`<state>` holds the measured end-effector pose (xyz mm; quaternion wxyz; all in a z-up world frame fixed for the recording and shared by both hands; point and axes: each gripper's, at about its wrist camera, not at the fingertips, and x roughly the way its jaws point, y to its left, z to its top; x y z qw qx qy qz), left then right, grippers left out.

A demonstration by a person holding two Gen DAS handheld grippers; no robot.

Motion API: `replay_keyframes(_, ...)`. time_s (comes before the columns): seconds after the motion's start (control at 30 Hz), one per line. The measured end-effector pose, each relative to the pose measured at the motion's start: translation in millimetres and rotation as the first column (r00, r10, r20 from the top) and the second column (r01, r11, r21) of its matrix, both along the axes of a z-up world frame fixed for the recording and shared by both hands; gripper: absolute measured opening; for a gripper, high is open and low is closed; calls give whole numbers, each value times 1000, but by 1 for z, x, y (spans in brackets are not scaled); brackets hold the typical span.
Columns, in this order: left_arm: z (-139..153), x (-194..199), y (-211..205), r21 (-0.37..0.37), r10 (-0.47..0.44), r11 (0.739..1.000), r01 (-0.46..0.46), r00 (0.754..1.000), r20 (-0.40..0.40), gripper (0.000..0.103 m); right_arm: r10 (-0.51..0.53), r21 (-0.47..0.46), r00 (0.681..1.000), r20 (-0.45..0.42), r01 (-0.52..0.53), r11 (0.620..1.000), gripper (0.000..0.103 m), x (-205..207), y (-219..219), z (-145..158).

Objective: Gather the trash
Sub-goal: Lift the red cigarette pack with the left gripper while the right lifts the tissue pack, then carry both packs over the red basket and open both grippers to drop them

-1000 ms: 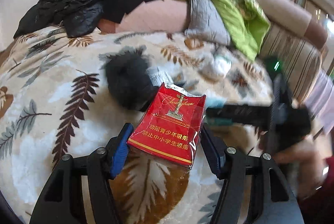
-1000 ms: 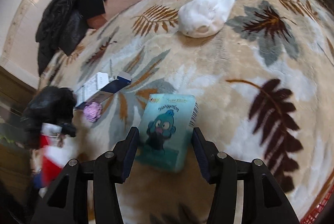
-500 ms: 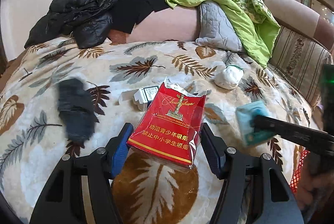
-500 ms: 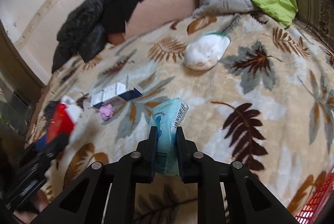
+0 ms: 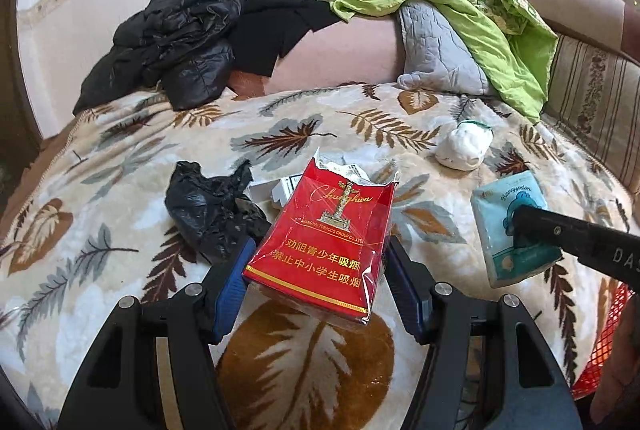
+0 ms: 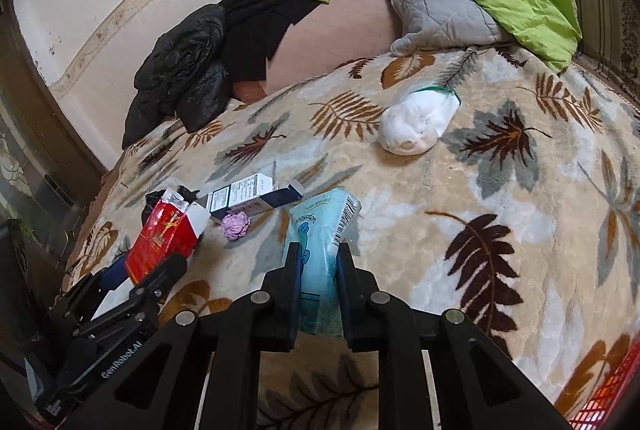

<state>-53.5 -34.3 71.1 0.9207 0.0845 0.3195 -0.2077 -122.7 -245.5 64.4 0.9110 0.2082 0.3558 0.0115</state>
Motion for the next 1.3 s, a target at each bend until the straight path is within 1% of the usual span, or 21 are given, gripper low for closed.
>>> replay_keyframes(0.4,4,-6,-9,47,5,999,-8,998,64,64,23,-23,999,29,-22,999,17,0,8,5)
replay_keyframes(0.97,2,-6,-9,54,2,999,-6,998,60,64,24,-24,999,31,-23,999,17,0,9,5)
replay_keyframes(1.07,3,-5,-9,36,-10,999,9,999,47,64,21,-22,999,32,-20,1000,17,-1,8,5)
replay_keyframes(1.2,5,-3,-7,-56,-58,997,58,998,-12,64,8,1,999,32,-8,1000,17,-6,2,8)
replay_keyframes(1.3,7,-7,-12,-99,-99,991,95,995,-33,64,-8,23,999,41,7,1000,17,-17,-8,14)
